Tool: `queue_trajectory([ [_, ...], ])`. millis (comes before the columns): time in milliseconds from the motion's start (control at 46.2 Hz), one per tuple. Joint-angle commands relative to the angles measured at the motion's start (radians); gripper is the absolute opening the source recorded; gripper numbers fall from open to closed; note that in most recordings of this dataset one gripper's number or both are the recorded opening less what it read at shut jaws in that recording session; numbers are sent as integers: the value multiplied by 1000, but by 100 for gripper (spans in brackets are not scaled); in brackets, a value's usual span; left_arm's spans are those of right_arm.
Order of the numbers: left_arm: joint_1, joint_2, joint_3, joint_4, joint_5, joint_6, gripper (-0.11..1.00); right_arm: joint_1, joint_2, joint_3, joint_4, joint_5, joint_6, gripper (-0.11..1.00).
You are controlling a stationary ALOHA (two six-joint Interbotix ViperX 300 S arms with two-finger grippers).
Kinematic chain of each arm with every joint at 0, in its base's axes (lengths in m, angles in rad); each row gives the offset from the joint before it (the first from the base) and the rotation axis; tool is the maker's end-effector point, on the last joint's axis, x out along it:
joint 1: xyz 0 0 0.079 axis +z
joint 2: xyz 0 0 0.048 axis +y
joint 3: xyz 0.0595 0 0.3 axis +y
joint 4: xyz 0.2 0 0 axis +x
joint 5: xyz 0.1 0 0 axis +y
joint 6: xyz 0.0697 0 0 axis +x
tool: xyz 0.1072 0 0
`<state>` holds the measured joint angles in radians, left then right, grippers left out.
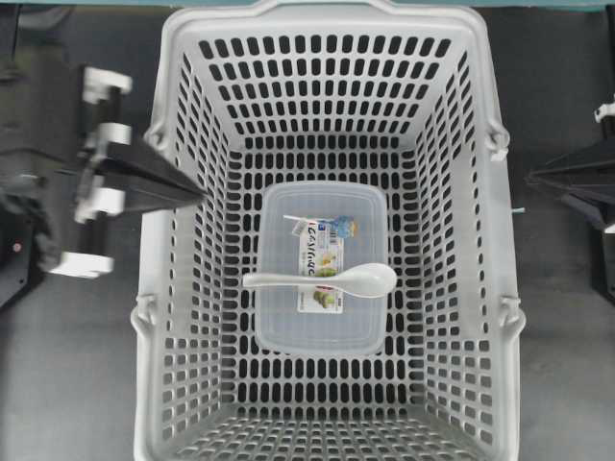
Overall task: Pick up the chinese spoon from the shopping basket with the left arm.
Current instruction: 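Move the open left gripper over the white spoon in the basket, then lower the open left gripper around the white spoon's handle, then close the left gripper on the spoon handle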
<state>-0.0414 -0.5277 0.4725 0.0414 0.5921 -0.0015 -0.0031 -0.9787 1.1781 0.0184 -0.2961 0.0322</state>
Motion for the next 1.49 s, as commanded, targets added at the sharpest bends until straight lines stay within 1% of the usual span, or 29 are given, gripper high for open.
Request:
queue_trajectory([
  [0, -6, 83, -91, 3, 55, 0, 1, 0, 5, -21, 3, -3, 2, -1],
  [130, -8, 190, -172, 3, 137, 0, 1, 0, 3, -21, 6, -3, 2, 2],
  [238, -9, 268, -229, 5, 167, 2, 1, 0, 5, -21, 8, -2, 3, 14],
  [281, -12, 299, -250, 3, 172, 2, 1, 0, 5, -21, 8, -2, 2, 20],
  [324, -18, 330, -270, 5, 175, 0, 1, 0, 5, -21, 8, -2, 2, 29],
  [346, -20, 342, -279, 3, 175, 0, 1, 0, 6, -20, 8, -3, 2, 36],
  [389, -26, 362, -291, 3, 178, 0, 1, 0, 6, -21, 8, -2, 2, 44],
  [433, -29, 383, -305, 3, 184, -3, 3, 0, 6, -21, 8, -3, 2, 54],
  [454, -31, 396, -311, 3, 189, -9, 6, 0, 5, -20, 8, -2, 2, 57],
  [497, -32, 425, -325, 3, 202, -20, 15, 0, 6, -20, 8, -2, 0, 62],
  [562, -37, 469, -345, 3, 244, -31, 35, 0, 6, -20, 8, -2, 0, 67],
  [584, -38, 485, -356, 3, 261, -35, 44, 0, 6, -20, 8, -2, 0, 67],
  [670, -41, 551, -400, 3, 324, -49, 71, 0, 8, -18, 8, -2, 0, 67],
  [735, -49, 600, -430, 3, 348, -41, 84, 0, 8, -18, 8, -2, 0, 67],
  [779, -54, 626, -445, 3, 350, -41, 90, 0, 8, -20, 8, -2, 0, 67],
  [908, -71, 692, -476, 3, 350, -46, 88, 0, 8, -18, 8, -2, 0, 67],
  [1038, -77, 733, -474, 3, 350, -52, 88, 0, 8, -18, 8, -2, -6, 67],
  [1103, -75, 744, -468, 3, 347, -41, 88, 0, 8, -18, 8, -2, -5, 67],
  [1211, -74, 758, -457, 5, 331, -41, 88, 0, 8, -17, 8, -2, -5, 67],
  [1362, -69, 775, -422, 3, 282, -52, 88, 0, 8, -18, 8, -2, -5, 67],
  [1471, -69, 782, -396, 5, 268, -52, 87, 0, 8, -17, 8, -2, -5, 67],
])
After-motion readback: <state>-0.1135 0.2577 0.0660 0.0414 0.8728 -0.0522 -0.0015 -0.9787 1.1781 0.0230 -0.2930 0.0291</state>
